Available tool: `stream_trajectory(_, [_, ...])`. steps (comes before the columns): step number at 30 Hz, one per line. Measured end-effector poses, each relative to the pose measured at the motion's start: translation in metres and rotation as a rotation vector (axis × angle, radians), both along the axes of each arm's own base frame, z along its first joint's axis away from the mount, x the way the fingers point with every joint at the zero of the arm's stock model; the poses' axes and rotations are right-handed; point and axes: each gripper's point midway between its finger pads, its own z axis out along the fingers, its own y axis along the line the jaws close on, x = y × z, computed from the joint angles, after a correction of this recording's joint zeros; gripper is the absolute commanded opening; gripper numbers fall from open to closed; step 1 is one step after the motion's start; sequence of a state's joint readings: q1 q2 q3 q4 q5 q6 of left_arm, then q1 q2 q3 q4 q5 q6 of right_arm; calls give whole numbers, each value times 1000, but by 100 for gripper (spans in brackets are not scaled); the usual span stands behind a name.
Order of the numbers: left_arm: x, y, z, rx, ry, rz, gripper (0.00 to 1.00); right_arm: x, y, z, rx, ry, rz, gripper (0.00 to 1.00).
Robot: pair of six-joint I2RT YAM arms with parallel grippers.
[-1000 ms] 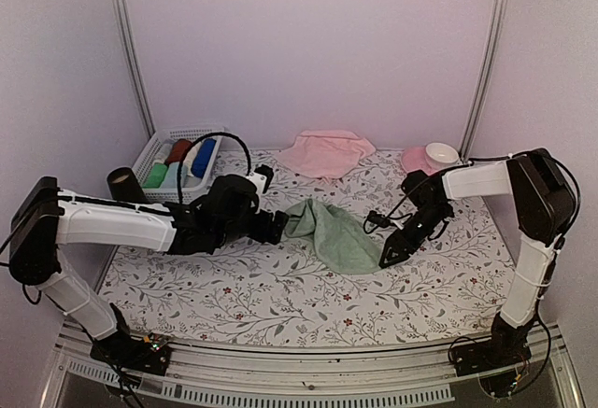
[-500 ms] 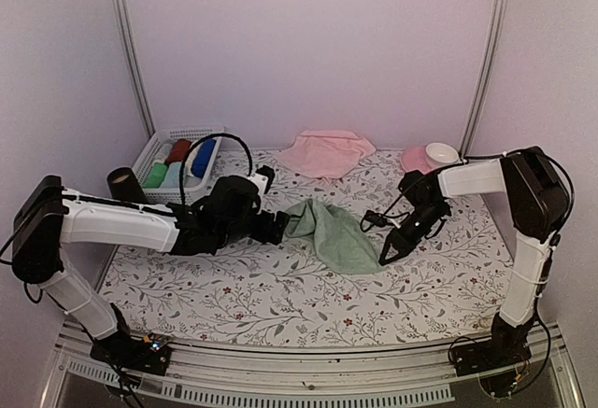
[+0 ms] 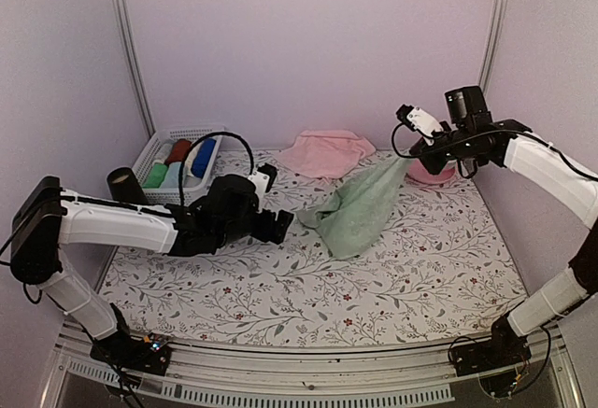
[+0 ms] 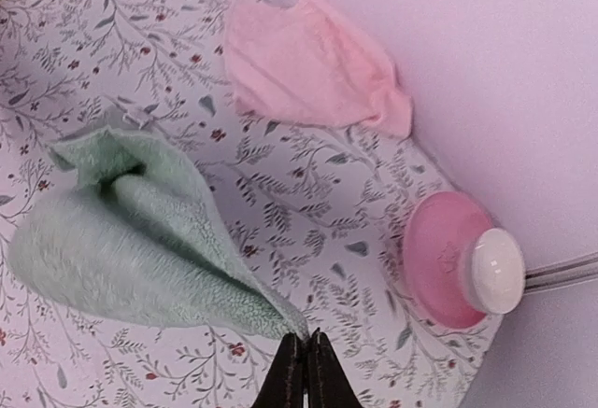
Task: Roll the towels
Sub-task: Pick up the towel from the center of the board.
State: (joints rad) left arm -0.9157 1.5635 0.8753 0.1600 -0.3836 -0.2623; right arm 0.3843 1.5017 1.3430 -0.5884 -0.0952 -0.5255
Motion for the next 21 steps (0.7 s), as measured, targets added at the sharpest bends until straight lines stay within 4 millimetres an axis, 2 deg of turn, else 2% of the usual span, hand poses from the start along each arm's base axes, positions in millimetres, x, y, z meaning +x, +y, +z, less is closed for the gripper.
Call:
stream_trajectory(3, [-2, -4, 2, -16, -7, -27, 97, -1, -12, 57, 4, -207, -25, 2])
stream_trajectory(4, [-3, -6, 3, -24, -10, -39, 97, -5, -15, 69, 6, -258, -23, 2])
stream_trajectory(6, [-4, -10, 5, -34, -13, -57, 97, -15, -20, 79, 0, -318, -10, 2])
stream_trajectory(8, [-5, -14, 8, -47, -17, -79, 97, -23, -24, 73, -21, -345, 2, 2])
stream_trajectory(11, [-2, -29, 9, -60, -14, -115, 97, -25, -28, 43, -69, -323, 10, 2])
stream_trajectory(15, [13, -71, 1, -55, -12, -209, 97, -26, -35, 6, -132, -264, 0, 2])
stream_trajectory(21, [36, -134, -31, 82, -72, -435, 97, -20, -41, 0, -156, -284, -36, 2])
